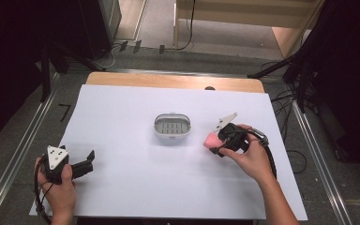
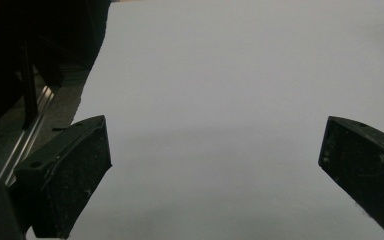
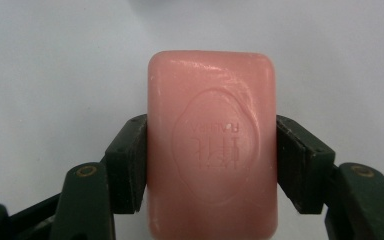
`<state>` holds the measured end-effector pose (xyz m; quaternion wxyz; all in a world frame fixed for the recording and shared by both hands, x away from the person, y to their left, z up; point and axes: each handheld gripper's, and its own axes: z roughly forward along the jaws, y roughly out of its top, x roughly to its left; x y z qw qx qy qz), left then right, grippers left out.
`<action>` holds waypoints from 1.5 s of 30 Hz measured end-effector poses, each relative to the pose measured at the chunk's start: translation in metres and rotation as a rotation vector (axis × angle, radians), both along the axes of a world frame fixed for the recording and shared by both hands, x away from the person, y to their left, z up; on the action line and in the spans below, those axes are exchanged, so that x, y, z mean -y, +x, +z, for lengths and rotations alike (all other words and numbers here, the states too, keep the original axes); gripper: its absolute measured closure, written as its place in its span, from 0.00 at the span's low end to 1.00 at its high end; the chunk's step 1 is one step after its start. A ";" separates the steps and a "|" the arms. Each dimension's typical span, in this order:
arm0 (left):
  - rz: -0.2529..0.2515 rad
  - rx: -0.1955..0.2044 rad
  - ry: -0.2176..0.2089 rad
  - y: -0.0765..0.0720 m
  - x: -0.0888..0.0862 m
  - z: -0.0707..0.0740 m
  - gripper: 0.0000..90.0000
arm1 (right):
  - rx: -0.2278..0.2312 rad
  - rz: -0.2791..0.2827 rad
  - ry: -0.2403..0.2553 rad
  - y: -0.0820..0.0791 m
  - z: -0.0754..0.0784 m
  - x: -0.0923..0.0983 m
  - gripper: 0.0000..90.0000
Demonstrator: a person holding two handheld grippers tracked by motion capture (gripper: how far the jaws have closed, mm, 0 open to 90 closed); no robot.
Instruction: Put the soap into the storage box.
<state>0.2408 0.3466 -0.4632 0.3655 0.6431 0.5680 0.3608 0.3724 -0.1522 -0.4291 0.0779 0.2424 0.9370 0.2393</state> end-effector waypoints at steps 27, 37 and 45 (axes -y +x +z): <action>-0.002 -0.001 -0.006 0.000 0.000 0.000 0.01 | 0.100 0.138 0.014 0.019 0.027 -0.027 0.43; -0.001 -0.002 -0.012 0.000 -0.001 0.000 0.01 | 0.121 0.175 0.012 0.026 0.032 -0.038 0.43; -0.002 -0.011 -0.019 0.001 -0.002 0.000 0.01 | 0.147 0.213 -0.003 0.031 0.034 -0.052 0.43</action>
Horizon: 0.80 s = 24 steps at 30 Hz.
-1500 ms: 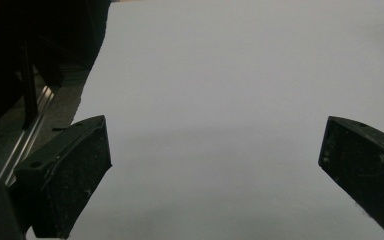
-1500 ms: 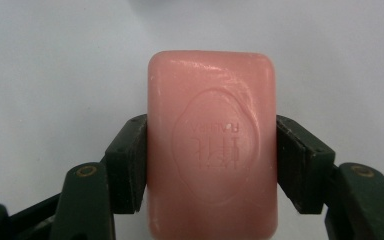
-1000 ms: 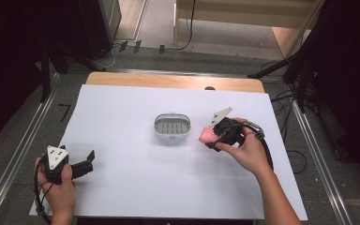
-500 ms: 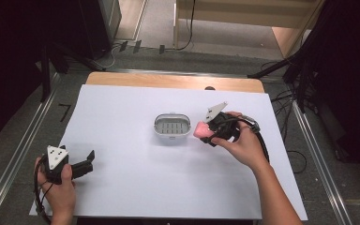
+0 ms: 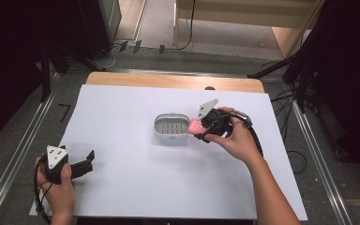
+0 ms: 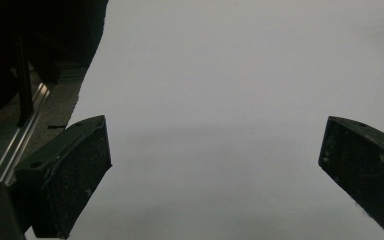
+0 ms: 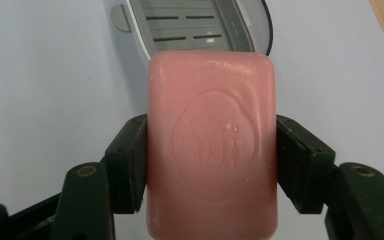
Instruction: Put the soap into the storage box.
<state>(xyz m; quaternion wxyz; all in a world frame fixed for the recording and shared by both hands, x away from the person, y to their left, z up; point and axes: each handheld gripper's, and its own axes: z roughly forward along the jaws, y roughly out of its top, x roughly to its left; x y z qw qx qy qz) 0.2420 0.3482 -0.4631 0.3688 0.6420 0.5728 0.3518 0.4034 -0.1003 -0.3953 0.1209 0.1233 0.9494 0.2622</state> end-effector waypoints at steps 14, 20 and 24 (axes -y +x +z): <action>0.001 -0.011 -0.002 0.001 0.000 0.000 0.01 | 0.013 0.051 -0.007 0.010 0.005 -0.026 0.43; 0.000 -0.015 0.000 0.002 0.000 0.000 0.01 | 0.012 0.066 -0.010 0.014 0.007 -0.035 0.43; 0.000 -0.014 0.001 0.002 0.000 0.000 0.01 | 0.022 0.082 -0.007 0.016 0.007 -0.042 0.43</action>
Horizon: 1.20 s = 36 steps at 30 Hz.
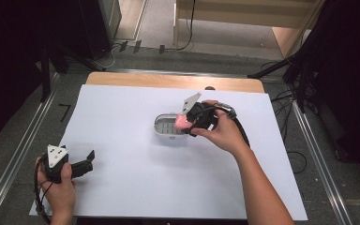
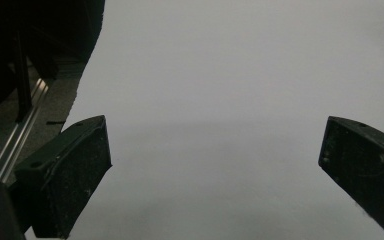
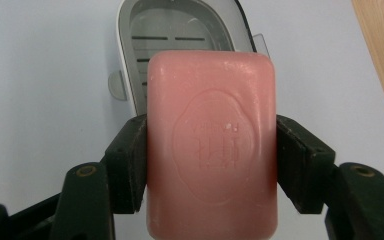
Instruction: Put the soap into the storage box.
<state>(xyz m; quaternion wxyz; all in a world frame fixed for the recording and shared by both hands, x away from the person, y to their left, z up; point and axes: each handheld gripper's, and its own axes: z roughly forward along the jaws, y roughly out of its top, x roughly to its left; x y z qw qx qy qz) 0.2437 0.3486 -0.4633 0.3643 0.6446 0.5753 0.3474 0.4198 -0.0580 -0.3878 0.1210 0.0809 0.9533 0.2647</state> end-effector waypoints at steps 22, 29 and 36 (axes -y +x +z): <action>-0.001 -0.009 -0.001 0.001 0.000 0.000 0.01 | -0.002 0.080 -0.036 0.010 -0.002 -0.035 0.43; -0.002 -0.011 -0.002 0.001 0.000 0.000 0.01 | -0.013 0.088 -0.045 0.011 -0.002 -0.042 0.43; 0.000 -0.013 -0.002 0.001 0.000 0.000 0.01 | -0.019 0.101 -0.060 0.013 -0.008 -0.045 0.43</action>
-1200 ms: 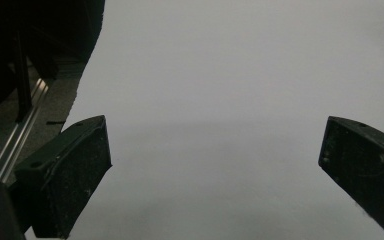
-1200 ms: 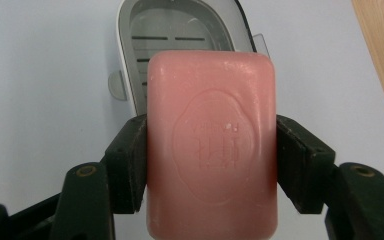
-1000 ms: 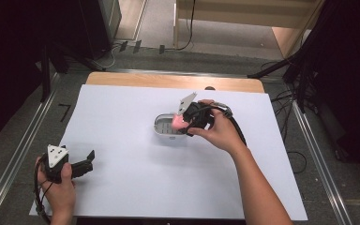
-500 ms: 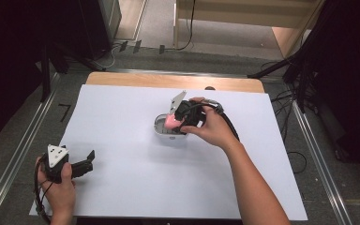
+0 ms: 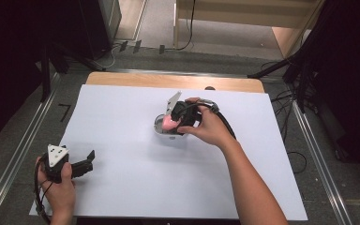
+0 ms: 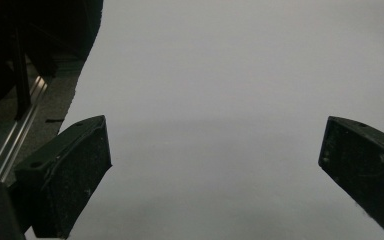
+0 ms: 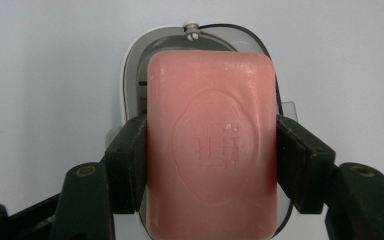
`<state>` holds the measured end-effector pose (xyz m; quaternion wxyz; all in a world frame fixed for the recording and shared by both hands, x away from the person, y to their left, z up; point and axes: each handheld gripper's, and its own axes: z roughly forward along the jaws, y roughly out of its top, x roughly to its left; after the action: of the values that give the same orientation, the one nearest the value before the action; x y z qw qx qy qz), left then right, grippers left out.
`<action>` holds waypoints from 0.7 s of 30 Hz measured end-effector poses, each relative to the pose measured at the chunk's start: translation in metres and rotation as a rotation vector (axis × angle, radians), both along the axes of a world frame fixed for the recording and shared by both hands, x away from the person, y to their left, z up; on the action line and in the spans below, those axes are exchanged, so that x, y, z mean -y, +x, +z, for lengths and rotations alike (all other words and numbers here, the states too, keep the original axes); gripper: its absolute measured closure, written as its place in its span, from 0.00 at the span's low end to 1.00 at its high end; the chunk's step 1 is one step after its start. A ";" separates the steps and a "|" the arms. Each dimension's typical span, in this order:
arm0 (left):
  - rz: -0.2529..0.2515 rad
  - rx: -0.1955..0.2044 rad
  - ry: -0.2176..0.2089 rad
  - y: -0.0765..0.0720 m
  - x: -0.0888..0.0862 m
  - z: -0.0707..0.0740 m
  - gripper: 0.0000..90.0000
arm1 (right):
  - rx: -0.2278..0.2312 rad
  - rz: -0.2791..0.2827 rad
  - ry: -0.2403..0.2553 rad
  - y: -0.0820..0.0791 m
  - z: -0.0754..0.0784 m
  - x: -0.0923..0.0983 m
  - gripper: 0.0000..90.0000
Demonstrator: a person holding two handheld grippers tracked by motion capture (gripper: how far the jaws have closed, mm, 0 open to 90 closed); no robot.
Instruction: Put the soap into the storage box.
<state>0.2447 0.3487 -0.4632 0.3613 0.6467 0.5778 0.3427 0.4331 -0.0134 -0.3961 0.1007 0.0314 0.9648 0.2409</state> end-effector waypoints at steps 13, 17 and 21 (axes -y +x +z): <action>0.000 -0.002 0.000 0.000 0.000 0.000 0.01 | -0.008 -0.012 -0.008 0.000 -0.004 -0.001 0.43; -0.004 -0.002 -0.002 0.000 -0.001 0.000 0.01 | -0.011 -0.022 0.030 -0.001 0.000 -0.001 0.43; -0.004 -0.002 -0.002 0.000 -0.001 0.000 0.01 | -0.003 -0.029 0.040 -0.002 0.002 -0.001 0.42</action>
<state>0.2449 0.3493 -0.4632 0.3620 0.6477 0.5774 0.3407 0.4313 -0.0129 -0.3940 0.1018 0.0479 0.9594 0.2587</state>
